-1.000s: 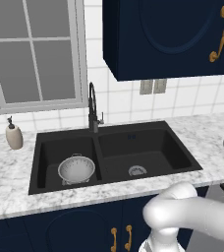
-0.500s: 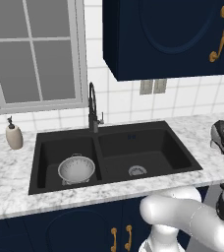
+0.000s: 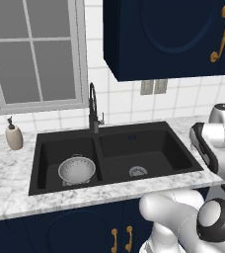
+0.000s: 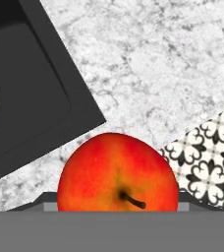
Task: Put the colander in the sink, put the apple in the colander, and turn on the sink faucet and pour water over the colander.
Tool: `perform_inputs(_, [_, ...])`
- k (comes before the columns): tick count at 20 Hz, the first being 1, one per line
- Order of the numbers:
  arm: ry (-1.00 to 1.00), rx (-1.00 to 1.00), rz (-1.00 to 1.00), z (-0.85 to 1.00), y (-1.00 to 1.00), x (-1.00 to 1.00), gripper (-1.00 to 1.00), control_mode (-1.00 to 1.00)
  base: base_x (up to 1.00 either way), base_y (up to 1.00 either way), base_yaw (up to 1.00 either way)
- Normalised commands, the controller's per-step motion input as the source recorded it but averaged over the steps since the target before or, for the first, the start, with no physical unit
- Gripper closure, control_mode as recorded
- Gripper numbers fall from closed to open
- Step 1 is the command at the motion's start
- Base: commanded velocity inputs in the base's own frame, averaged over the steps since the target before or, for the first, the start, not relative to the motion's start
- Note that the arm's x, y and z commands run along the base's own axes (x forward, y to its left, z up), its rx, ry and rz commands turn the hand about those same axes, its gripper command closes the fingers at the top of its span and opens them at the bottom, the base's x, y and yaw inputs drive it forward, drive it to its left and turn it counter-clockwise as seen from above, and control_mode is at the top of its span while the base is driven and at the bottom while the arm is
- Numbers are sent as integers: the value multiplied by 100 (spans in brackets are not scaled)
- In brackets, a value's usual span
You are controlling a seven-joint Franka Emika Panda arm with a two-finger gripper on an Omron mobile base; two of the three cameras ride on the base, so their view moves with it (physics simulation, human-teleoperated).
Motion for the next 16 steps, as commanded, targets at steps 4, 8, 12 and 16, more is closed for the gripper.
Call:
perform_inputs(4, [0,4,9,22,57,3,100,-100,0,0,0])
perform_inputs(8, [0,5,11,22,45,18,100,-100,0,0,0])
perform_inputs(12, [1,4,13,4,48,6,100,-100,0,0,0])
perform_inputs(16, [2,0,10,5,67,19,100,-100,0,0,0])
